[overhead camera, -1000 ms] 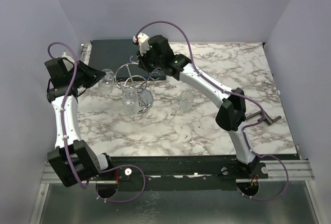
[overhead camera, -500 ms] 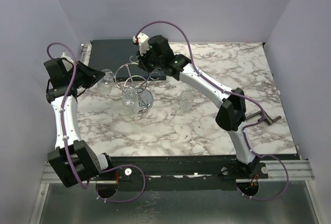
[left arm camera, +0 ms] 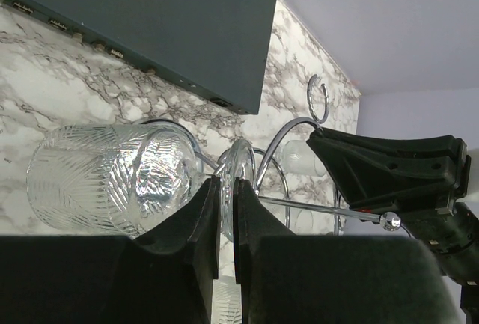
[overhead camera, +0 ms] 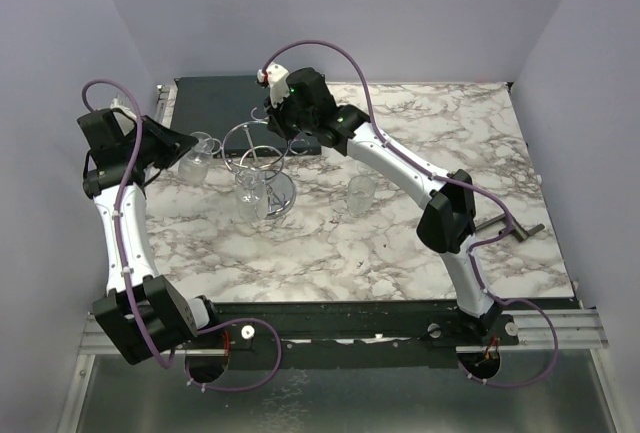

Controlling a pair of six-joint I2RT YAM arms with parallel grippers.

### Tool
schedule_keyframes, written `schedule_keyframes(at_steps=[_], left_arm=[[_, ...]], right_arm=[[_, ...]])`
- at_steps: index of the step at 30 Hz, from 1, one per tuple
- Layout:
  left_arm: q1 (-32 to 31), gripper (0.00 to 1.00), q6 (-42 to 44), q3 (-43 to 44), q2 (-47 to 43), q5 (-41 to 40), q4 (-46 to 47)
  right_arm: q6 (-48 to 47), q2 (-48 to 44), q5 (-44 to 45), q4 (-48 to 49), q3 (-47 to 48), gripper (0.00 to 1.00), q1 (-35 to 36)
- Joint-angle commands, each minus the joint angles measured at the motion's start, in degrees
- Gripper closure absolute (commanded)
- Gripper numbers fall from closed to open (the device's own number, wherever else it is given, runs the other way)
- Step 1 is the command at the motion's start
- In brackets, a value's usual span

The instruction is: Take the wine glass off the wine glass rack

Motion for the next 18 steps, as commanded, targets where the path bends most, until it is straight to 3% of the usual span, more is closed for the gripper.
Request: schedule_keyframes(at_steps=[1,9,18], left_arm=[[0.62,1.00,-0.74,3.28,-2.60,-1.75,-0.03],[0.75,1.00,-0.22,4.73,-3.35,-6.35,-2.94],[0.84,1.00,0.58,6.64,-3.62,-9.66,-5.29]], right_arm=[[1.84,2.44,2.80,-2.13,-2.26,0.99,-0.10],[3.76,1.25,0.86,-2.53,-1.59,0.95,-0.09],[7.03,-0.18,-0.80,-3.35,-0.97,0.76,-0.05]])
